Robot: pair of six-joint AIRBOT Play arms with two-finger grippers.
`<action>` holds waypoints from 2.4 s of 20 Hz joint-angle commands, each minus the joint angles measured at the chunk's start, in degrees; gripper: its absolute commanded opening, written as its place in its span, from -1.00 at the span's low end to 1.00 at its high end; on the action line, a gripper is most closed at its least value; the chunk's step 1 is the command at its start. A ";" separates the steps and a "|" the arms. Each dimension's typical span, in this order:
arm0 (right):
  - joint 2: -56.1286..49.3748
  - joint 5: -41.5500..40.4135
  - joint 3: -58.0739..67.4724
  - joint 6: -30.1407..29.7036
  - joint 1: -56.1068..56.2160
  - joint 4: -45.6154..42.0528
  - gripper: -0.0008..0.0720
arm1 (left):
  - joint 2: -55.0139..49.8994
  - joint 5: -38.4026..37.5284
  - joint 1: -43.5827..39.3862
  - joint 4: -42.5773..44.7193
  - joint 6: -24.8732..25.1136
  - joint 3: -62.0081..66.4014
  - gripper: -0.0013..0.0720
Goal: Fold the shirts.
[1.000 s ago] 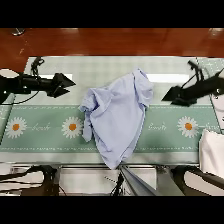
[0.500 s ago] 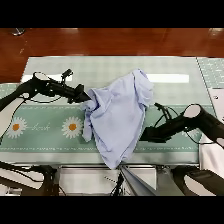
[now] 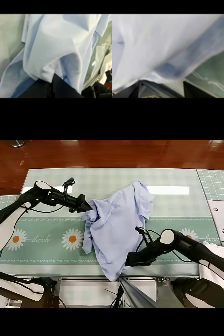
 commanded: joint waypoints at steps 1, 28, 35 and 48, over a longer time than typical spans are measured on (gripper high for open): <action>-2.40 -7.63 -0.04 0.04 2.05 5.22 0.57 | -0.04 -0.55 0.00 0.02 0.17 0.13 -0.91; -12.37 14.16 55.06 -7.96 -41.48 -10.05 -0.89 | 53.42 -0.07 10.56 -0.02 1.31 -34.93 -0.91; -32.00 12.96 67.91 -6.05 -39.30 1.25 -0.89 | 60.08 3.78 -3.43 -0.04 -3.61 -54.40 -0.91; -15.39 18.62 52.92 -6.10 -52.50 -22.56 0.73 | 56.35 -2.38 25.75 22.16 -12.22 -36.68 0.95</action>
